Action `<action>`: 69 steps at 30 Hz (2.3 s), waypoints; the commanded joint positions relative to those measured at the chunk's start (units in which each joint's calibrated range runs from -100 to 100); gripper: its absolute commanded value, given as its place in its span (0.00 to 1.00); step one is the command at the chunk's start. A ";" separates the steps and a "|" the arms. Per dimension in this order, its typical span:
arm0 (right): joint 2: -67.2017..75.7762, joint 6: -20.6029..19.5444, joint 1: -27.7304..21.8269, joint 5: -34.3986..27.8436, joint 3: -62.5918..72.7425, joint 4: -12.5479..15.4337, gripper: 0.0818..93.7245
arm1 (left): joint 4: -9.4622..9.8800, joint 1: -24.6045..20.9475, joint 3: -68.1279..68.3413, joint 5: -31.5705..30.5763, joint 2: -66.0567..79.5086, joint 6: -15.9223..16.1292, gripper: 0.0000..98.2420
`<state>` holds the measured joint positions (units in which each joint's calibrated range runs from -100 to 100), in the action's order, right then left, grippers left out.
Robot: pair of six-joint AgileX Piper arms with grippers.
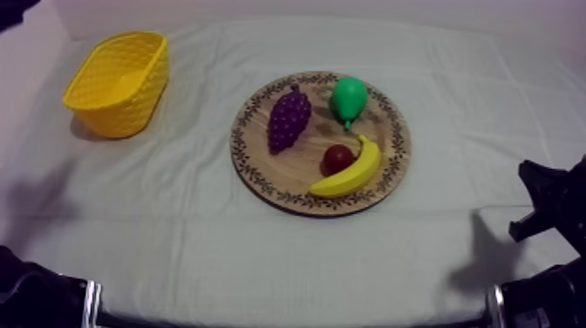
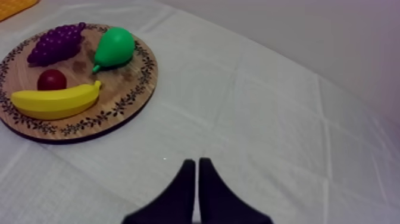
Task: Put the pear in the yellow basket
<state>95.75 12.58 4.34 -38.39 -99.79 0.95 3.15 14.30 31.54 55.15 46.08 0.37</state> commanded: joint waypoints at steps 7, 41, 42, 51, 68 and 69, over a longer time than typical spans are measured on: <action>0.01 -0.01 0.02 0.00 0.01 0.00 0.00 | 4.33 14.66 -16.53 1.71 -20.30 -6.22 0.11; 0.01 -0.01 0.02 0.00 0.01 0.00 0.00 | -0.41 20.00 -53.94 13.55 -72.90 -18.91 0.98; 0.01 -0.01 0.02 0.00 0.01 0.00 0.00 | -0.53 19.95 -55.26 13.59 -74.38 -18.79 0.98; 0.01 -0.01 0.02 0.00 0.01 0.00 0.00 | -1.98 19.55 -66.72 13.81 -87.49 -17.43 0.98; 0.01 -0.01 0.02 0.00 0.01 0.00 0.00 | -4.11 19.51 -79.78 14.06 -105.43 -15.92 0.98; 0.01 -0.01 0.02 0.00 0.01 0.00 0.00 | -4.14 19.50 -80.78 14.36 -106.22 -15.78 0.98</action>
<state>95.75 12.57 4.34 -38.39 -99.79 0.95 -0.94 33.79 -47.99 69.18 -59.18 -15.52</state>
